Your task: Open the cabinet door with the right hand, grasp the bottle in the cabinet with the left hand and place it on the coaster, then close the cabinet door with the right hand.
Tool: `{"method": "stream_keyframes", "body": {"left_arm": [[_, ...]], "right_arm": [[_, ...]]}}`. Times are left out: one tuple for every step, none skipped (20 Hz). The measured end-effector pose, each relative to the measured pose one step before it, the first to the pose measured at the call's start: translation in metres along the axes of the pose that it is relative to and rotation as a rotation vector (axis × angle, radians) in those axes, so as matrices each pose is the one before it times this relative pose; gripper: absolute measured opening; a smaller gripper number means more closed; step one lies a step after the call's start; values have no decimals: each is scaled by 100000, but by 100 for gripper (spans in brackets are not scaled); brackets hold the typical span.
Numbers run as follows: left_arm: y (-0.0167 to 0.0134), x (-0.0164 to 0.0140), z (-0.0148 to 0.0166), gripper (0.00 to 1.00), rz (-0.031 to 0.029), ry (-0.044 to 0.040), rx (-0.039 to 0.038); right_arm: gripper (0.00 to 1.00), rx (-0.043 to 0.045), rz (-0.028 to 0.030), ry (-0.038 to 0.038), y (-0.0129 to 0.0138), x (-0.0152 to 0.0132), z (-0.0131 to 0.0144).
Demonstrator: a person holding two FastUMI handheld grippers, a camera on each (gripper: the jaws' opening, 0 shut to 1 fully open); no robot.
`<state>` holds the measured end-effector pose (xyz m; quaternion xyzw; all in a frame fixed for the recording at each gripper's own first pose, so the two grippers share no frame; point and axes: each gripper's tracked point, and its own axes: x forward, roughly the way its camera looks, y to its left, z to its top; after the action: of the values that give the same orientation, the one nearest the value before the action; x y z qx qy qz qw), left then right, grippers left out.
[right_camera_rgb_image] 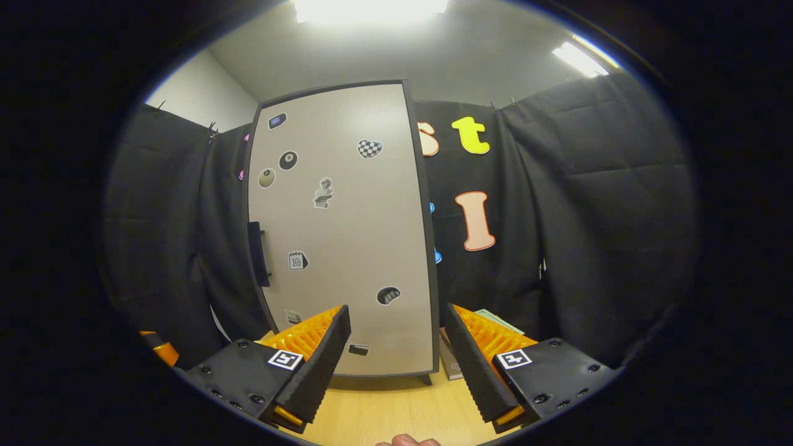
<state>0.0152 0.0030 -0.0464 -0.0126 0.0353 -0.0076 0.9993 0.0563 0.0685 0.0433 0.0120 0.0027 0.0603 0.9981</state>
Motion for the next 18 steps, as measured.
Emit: {"method": "stream_keyframes", "body": {"left_arm": [[442, -47, -214, 91, 1013, 188, -535], [367, -251, -375, 91, 922, 191, -777], [367, -146, -357, 91, 928, 479, -906], [354, -85, -608, 91, 1155, 629, -817], [537, -211, -439, 91, 1194, 637, -170], [540, -109, -497, 91, 1080, 500, 783], [540, -182, -206, 91, 1125, 579, 1388], [762, -234, -1, 88, 1393, 347, 1290], [758, -202, 72, 91, 1253, -59, 807], [546, -223, 78, 88, 1152, -198, 106], [659, -241, 33, 88, 1270, -72, -441], [693, -157, -163, 89, 1434, 218, -807], [721, -112, -177, 91, 1750, 327, -849], [756, -26, -279, 91, 2220, 324, -845], [896, -51, -93, 89, 2017, 316, -993], [726, 54, -268, 91, 1679, 478, -1166], [612, -36, -146, 91, 1246, 468, -1171], [605, 77, -328, 91, 1108, 585, -917]], "right_arm": [[98, -1452, 1502, -817, 829, 710, 767], [98, -1725, 1846, -693, 971, 704, 657], [97, -1449, 1767, -468, 983, 762, 769], [98, -82, 1672, 569, 1000, 697, 641], [98, 1369, 2347, -401, 1282, 670, 967], [98, 1512, 2089, -1882, 1305, 825, 1337], [98, 450, 1739, -2059, 1180, 939, 1293], [97, -922, 1091, -1544, 1052, 979, 875], [97, -1442, 1028, -819, 1025, 852, 756], [97, -1496, 1048, -721, 1153, 943, 525], [98, -927, 1034, -783, 982, 827, 470], [97, -273, 819, 85, 1002, 903, 162], [97, 427, 857, 582, 1005, 754, -19], [97, 542, 1038, 778, 919, 860, -229], [97, 601, 863, 1336, 819, 760, -317], [94, 488, 827, 1674, 897, 656, -432], [94, 457, 578, 2007, 752, 712, -550], [94, 297, 761, 1537, 717, 717, -521]]}}
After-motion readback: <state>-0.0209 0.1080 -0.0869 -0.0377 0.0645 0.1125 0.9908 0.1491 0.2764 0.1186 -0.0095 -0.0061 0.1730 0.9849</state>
